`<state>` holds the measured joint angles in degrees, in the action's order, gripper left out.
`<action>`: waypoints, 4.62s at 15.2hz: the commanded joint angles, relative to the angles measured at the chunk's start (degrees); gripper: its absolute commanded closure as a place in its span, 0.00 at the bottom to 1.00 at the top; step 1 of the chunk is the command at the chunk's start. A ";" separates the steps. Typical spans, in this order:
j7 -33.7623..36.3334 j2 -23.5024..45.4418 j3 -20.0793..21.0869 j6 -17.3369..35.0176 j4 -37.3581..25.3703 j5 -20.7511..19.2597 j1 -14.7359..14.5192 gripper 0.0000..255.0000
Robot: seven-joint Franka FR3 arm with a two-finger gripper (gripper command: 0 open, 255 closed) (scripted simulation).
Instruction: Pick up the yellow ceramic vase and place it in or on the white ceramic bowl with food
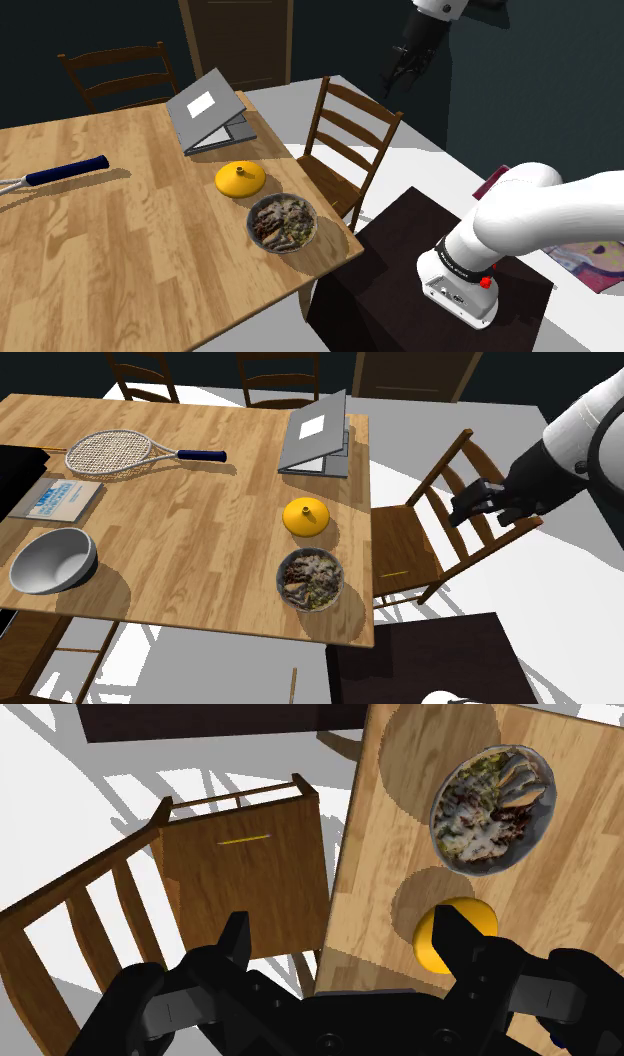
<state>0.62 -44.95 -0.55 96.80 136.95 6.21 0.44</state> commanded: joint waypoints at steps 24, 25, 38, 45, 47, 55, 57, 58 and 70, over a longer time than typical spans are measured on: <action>17.99 42.99 17.42 27.80 -14.87 -3.42 -4.89 0.00; 19.06 45.23 17.84 28.36 -16.38 -4.40 -5.18 0.00; 28.63 69.24 18.04 30.69 -35.74 -14.98 -11.45 0.00; 29.24 71.74 17.51 33.89 -34.95 -15.97 -11.86 0.00; 29.24 71.75 17.51 33.89 -34.95 -15.97 -11.86 0.00; 29.24 71.74 17.51 33.89 -34.95 -15.97 -11.86 1.00; 29.24 71.75 17.51 33.87 -34.97 -15.97 -11.86 1.00; 29.24 71.75 17.51 33.87 -34.98 -15.97 -11.86 1.00; 28.33 68.30 18.27 28.39 -37.15 -14.53 -11.37 1.00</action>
<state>28.98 23.74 17.63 125.84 100.08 -8.48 -10.92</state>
